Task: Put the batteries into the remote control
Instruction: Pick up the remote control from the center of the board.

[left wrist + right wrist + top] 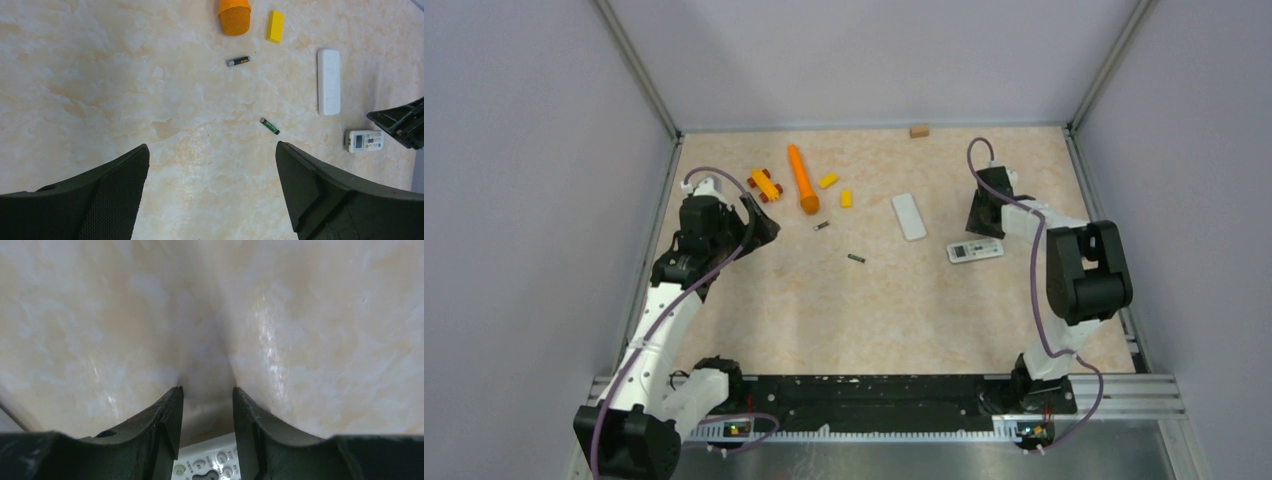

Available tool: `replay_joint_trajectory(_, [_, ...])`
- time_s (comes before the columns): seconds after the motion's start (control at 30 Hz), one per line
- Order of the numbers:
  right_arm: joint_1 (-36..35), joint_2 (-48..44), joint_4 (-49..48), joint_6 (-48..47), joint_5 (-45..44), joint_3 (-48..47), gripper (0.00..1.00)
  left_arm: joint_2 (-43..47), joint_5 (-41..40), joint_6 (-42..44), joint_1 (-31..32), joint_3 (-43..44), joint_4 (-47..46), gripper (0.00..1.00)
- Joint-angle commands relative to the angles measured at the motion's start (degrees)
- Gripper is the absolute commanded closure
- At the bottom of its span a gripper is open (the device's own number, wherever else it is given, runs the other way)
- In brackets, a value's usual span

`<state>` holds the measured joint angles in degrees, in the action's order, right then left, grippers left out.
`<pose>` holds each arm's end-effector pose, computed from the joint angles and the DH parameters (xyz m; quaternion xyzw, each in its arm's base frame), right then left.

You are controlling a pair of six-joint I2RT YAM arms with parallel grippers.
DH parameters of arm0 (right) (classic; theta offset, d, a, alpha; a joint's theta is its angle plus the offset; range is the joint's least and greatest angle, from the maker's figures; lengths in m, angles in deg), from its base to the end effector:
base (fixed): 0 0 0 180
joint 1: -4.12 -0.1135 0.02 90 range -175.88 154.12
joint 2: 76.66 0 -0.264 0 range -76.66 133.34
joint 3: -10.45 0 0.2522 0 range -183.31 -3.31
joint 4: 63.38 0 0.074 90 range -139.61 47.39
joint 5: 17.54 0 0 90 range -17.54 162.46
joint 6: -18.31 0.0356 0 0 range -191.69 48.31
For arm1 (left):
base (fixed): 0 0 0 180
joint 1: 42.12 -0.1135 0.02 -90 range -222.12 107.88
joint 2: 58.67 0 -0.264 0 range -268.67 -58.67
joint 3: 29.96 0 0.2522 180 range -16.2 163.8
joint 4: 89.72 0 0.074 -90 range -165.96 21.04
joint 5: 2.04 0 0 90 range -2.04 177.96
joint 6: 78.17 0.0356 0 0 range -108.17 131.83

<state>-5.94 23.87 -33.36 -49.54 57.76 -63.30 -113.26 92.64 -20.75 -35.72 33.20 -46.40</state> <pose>0.3489 0.0527 0.1687 0.1364 0.9413 -0.0392 0.3062 0.2048 -0.0259 0.3038 -0.1821 0.8665 -0.1887 0.4247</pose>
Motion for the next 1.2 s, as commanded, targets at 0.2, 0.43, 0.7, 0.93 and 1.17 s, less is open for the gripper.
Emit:
replay_joint_trajectory(0.2, [-0.7,-9.9,8.1,4.6,2.3,7.7,0.60,2.1,1.9,0.8,-0.2,0.2,-2.1,0.01])
replay_joint_trajectory(0.43, [-0.6,-19.8,7.8,5.2,9.3,13.6,0.59,2.1,3.1,0.5,-0.2,-0.6,-2.6,0.01])
replay_joint_trajectory(0.7, [-0.7,-27.2,5.4,-0.6,11.5,15.5,0.17,2.2,3.0,0.6,-0.2,-0.3,-2.7,0.01])
replay_joint_trajectory(0.93, [-1.6,-28.3,5.2,-13.2,19.7,16.0,0.10,1.0,2.1,0.6,-0.2,1.0,-2.1,0.01])
replay_joint_trajectory(1.17, [-7.0,-22.3,9.0,-24.1,15.8,13.7,0.12,-2.0,1.6,2.8,-0.2,5.3,0.8,0.01])
